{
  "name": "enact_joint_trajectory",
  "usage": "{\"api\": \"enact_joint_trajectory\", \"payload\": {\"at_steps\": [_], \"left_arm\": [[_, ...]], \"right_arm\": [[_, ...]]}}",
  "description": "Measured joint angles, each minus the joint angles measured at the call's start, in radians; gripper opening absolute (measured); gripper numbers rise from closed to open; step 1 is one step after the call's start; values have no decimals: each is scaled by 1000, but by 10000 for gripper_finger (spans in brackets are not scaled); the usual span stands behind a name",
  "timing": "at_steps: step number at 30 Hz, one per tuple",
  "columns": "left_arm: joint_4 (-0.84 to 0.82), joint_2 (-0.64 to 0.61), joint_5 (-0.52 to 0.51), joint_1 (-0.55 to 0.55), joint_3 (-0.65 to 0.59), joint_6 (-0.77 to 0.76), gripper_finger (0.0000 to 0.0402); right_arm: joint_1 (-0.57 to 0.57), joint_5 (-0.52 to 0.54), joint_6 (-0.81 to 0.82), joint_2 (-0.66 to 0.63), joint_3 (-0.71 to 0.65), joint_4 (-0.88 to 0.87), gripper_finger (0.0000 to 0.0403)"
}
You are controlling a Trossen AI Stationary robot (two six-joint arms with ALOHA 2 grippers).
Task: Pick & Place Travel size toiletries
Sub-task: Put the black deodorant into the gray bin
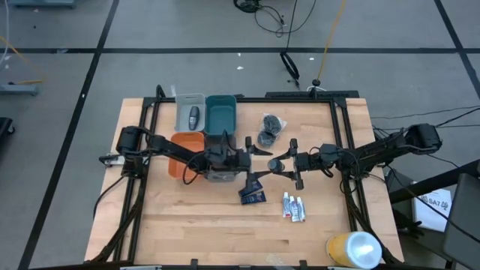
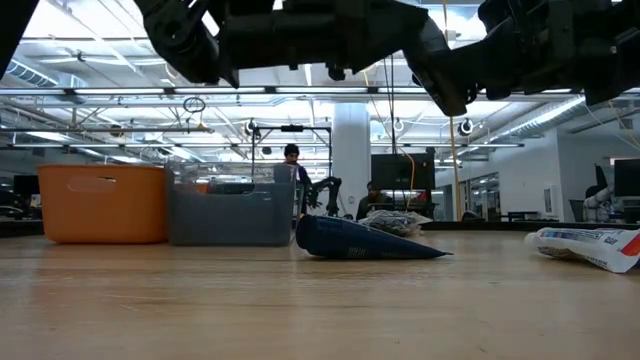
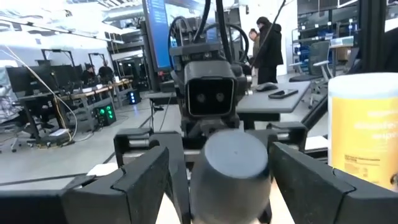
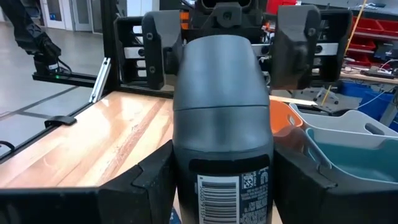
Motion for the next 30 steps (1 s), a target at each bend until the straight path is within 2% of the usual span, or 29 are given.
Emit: {"api": "enact_joint_trajectory", "payload": {"at_steps": [8, 30], "left_arm": [[-183, 2, 0, 1, 66, -1, 276], [-150, 0, 8, 13, 71, -33, 253]], "right_arm": [[0, 0, -14, 0, 0, 8, 200], [-1, 4, -17, 0, 0, 44, 200]]}}
